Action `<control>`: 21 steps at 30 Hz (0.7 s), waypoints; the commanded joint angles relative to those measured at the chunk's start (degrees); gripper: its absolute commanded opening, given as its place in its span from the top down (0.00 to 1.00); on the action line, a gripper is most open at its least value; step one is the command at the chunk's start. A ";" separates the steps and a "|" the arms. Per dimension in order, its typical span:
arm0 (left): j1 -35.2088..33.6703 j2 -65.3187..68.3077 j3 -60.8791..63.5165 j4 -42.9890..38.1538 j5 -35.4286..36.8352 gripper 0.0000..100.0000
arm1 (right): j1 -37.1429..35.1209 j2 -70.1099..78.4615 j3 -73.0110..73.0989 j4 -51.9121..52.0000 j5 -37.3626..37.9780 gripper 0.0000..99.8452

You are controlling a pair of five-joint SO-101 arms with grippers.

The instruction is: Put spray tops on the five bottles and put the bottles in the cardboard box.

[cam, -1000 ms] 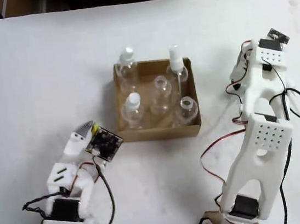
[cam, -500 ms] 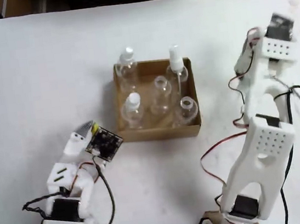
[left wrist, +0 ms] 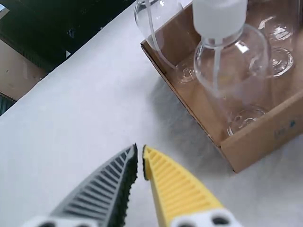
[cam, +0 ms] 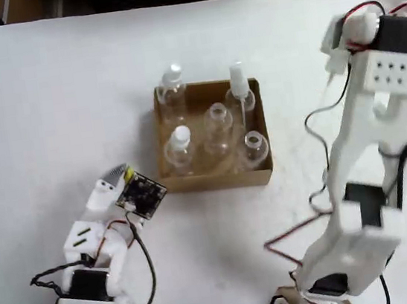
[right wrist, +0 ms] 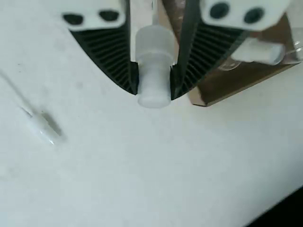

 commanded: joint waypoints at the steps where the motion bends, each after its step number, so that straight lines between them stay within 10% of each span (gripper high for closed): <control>1: 0.31 0.31 -0.18 -0.88 -0.44 0.98 | -5.14 -12.70 3.08 1.54 0.62 0.98; 10: 0.31 0.31 -0.09 -0.88 -0.44 0.98 | -17.10 -37.05 18.99 -4.00 0.70 0.98; 21: 0.22 0.31 -0.09 -0.88 -0.44 0.98 | -27.30 -53.41 53.10 -40.40 3.34 0.98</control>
